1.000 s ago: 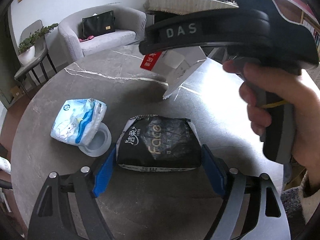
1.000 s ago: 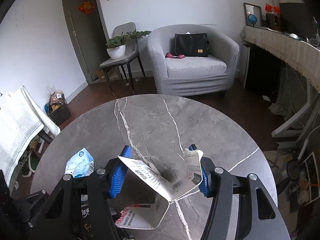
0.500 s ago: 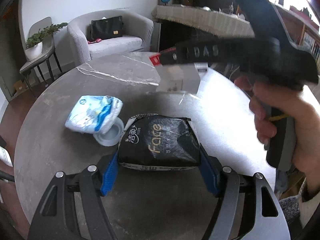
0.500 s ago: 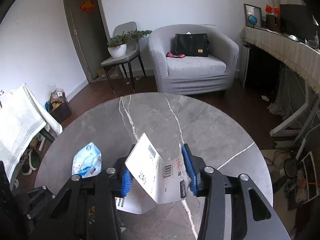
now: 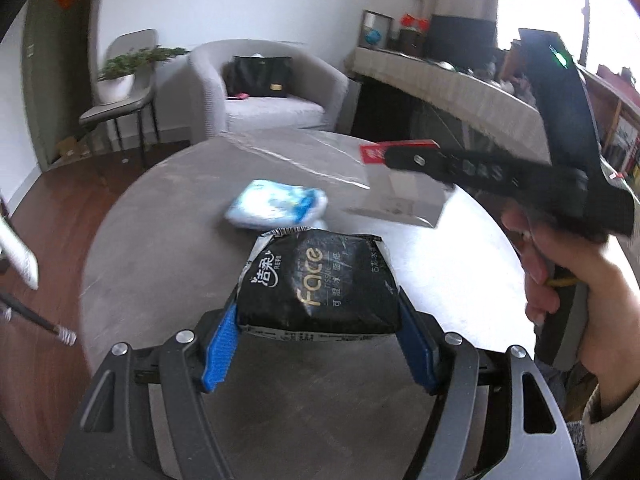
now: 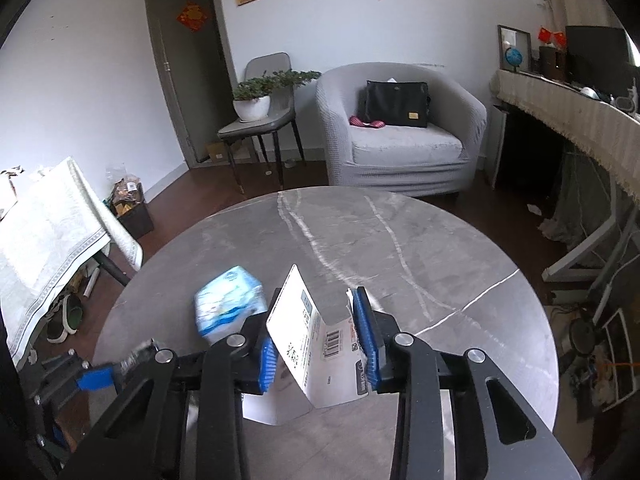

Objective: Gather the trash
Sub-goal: 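Carry the tissue pack and cardboard box over the green bin with both tools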

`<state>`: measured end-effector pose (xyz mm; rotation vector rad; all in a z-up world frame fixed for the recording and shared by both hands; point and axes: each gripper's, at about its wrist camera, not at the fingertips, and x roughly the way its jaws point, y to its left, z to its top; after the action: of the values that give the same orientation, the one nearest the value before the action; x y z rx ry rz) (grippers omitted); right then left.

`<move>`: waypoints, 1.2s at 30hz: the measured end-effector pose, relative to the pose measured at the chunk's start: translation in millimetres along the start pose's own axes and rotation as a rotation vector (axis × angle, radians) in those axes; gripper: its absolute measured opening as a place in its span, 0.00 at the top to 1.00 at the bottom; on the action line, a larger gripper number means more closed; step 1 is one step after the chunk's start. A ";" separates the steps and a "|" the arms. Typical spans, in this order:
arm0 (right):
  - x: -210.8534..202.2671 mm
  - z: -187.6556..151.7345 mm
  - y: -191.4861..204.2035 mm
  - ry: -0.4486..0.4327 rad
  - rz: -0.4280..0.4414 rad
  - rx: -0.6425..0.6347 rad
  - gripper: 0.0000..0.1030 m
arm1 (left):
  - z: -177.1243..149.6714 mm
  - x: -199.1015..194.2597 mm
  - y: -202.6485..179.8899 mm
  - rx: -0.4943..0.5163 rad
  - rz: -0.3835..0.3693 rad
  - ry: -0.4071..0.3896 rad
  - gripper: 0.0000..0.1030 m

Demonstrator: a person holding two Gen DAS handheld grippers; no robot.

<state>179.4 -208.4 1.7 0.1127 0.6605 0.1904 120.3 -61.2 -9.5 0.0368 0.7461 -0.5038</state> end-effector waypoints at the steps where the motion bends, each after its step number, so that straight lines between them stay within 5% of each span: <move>1: -2.2 -2.6 4.4 -0.003 0.006 -0.005 0.66 | -2.7 -5.9 5.3 -0.013 0.011 -0.008 0.29; 28: -20.5 -36.3 130.6 -0.007 0.191 -0.112 0.66 | -69.8 -87.6 124.3 -0.231 0.242 -0.015 0.29; 36: -16.0 -35.3 173.0 -0.013 0.249 -0.149 0.66 | -100.4 -84.6 172.1 -0.295 0.313 0.095 0.29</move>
<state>121.1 -41.3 11.9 0.0526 0.6164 0.4774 81.1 147.3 -52.8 -0.0971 0.8833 -0.0914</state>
